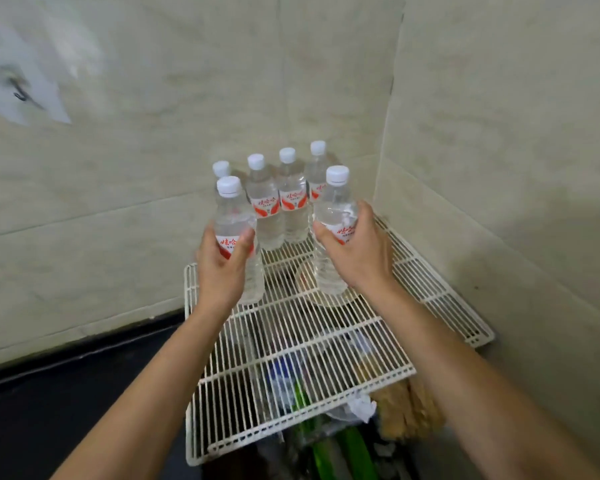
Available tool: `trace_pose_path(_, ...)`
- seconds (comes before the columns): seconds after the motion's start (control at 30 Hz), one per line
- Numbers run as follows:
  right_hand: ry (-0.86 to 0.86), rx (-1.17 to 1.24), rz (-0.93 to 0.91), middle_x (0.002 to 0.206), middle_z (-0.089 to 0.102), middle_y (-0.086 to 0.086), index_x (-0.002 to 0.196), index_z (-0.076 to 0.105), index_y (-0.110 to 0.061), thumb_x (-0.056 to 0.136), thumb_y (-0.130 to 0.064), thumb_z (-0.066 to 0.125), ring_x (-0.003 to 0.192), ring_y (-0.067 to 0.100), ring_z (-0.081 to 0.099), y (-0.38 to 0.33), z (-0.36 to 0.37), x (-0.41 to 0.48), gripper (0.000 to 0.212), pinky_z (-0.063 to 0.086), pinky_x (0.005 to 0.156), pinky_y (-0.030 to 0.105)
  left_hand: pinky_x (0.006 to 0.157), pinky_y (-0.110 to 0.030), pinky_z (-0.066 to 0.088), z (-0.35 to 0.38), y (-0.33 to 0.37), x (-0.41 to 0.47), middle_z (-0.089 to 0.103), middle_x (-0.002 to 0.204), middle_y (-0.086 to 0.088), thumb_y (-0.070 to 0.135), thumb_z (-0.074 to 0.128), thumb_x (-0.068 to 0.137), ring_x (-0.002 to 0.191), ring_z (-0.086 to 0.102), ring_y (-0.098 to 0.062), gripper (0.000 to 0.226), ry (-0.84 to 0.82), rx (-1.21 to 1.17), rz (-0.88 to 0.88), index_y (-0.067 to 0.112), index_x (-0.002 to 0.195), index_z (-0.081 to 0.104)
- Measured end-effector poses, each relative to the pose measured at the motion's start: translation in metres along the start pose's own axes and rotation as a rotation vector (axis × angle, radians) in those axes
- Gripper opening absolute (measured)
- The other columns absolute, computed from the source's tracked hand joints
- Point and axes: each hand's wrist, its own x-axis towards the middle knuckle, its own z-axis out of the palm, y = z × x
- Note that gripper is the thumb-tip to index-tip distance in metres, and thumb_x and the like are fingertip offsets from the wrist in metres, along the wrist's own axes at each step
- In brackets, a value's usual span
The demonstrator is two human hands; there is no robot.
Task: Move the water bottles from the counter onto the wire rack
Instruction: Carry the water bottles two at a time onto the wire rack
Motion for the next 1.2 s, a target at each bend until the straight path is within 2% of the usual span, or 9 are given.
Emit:
trace_pose_path(0.23, -0.213, 0.273, 0.002, 0.122, 0.062, -0.016, 0.139, 0.047, -0.032, 0.075, -0.060, 0.079, 0.111, 0.014, 0.062, 0.011, 0.055, 0.053, 0.077, 0.050, 0.095, 0.037, 0.092, -0.041, 0.058, 0.010, -0.023, 0.041, 0.072, 0.114, 0.001, 0.034, 0.066, 0.095, 0.104, 0.070, -0.018, 0.030, 0.087, 0.051, -0.114, 0.031, 0.124, 0.058)
trace_pose_path(0.4, -0.188, 0.301, -0.053, 0.119, 0.054, -0.019, 0.131, 0.046, -0.032, 0.071, -0.063, 0.081, 0.102, 0.005, 0.059, -0.004, 0.094, 0.055, 0.076, 0.054, 0.085, 0.028, 0.079, -0.014, 0.054, 0.014, -0.034, 0.057, 0.069, 0.113, 0.010, 0.024, 0.065, 0.097, 0.099, 0.067, 0.004, 0.041, 0.050, 0.095, -0.063, 0.017, 0.136, 0.054)
trace_pose_path(0.47, -0.156, 0.309, -0.065, 0.119, 0.055, -0.019, 0.127, 0.045, -0.034, 0.071, -0.063, 0.082, 0.101, 0.004, 0.060, -0.009, 0.104, 0.053, 0.073, 0.056, 0.083, 0.027, 0.077, -0.011, 0.053, 0.015, -0.038, 0.059, 0.067, 0.114, 0.012, 0.021, 0.064, 0.097, 0.097, 0.066, 0.008, 0.043, 0.018, 0.076, -0.062, 0.015, 0.138, 0.052)
trace_pose_path(0.57, -0.171, 0.263, -0.061, 0.130, 0.058, -0.012, 0.132, 0.043, -0.035, 0.071, -0.066, 0.080, 0.109, 0.008, 0.063, -0.005, 0.110, 0.048, 0.078, 0.058, 0.090, 0.035, 0.083, -0.014, 0.054, 0.012, -0.045, 0.058, 0.065, 0.118, 0.014, 0.024, 0.064, 0.098, 0.103, 0.065, 0.008, 0.046, 0.009, 0.056, -0.049, 0.018, 0.140, 0.049)
trace_pose_path(0.67, -0.348, 0.129, -0.072, 0.140, 0.048, -0.010, 0.146, 0.037, -0.033, 0.072, -0.064, 0.081, 0.123, 0.009, 0.053, 0.009, 0.105, 0.043, 0.092, 0.050, 0.103, 0.035, 0.081, -0.007, 0.050, 0.004, -0.049, 0.056, 0.061, 0.122, 0.020, 0.020, 0.064, 0.098, 0.106, 0.060, 0.014, 0.047, -0.089, 0.097, -0.007, 0.028, 0.139, 0.044)
trace_pose_path(0.77, -0.604, 0.012, -0.051, 0.144, 0.043, -0.007, 0.145, 0.038, -0.034, 0.072, -0.053, 0.085, 0.134, 0.013, 0.045, 0.028, 0.103, 0.035, 0.089, 0.042, 0.114, 0.043, 0.094, -0.017, 0.052, -0.008, -0.065, 0.055, 0.058, 0.138, 0.011, 0.020, 0.072, 0.091, 0.120, 0.057, 0.006, 0.072, -0.232, 0.165, -0.029, 0.025, 0.152, 0.033)
trace_pose_path(0.83, -0.669, -0.017, -0.041, 0.149, 0.047, -0.005, 0.142, 0.038, -0.038, 0.072, -0.045, 0.086, 0.136, 0.017, 0.049, 0.037, 0.106, 0.030, 0.085, 0.044, 0.114, 0.049, 0.104, -0.030, 0.051, -0.013, -0.080, 0.054, 0.056, 0.143, 0.009, 0.020, 0.073, 0.090, 0.125, 0.056, 0.000, 0.073, -0.285, 0.231, -0.091, 0.025, 0.152, 0.034)
trace_pose_path(1.0, -0.555, -0.081, -0.022, 0.137, 0.060, -0.004, 0.138, 0.050, -0.028, 0.080, -0.036, 0.084, 0.118, 0.018, 0.064, 0.047, 0.118, 0.026, 0.068, 0.055, 0.102, 0.044, 0.109, -0.036, 0.046, -0.008, -0.102, 0.042, 0.057, 0.141, 0.011, 0.026, 0.062, 0.098, 0.121, 0.054, -0.002, 0.055, -0.305, 0.308, -0.184, 0.024, 0.149, 0.042)
trace_pose_path(1.2, -0.478, -0.127, -0.047, 0.150, 0.051, 0.003, 0.151, 0.042, -0.022, 0.087, -0.043, 0.076, 0.131, 0.022, 0.055, 0.037, 0.135, 0.032, 0.076, 0.047, 0.109, 0.040, 0.104, -0.029, 0.047, -0.001, -0.113, 0.034, 0.061, 0.133, 0.015, 0.027, 0.061, 0.098, 0.121, 0.058, -0.004, 0.052, -0.213, 0.318, -0.204, 0.024, 0.147, 0.045)
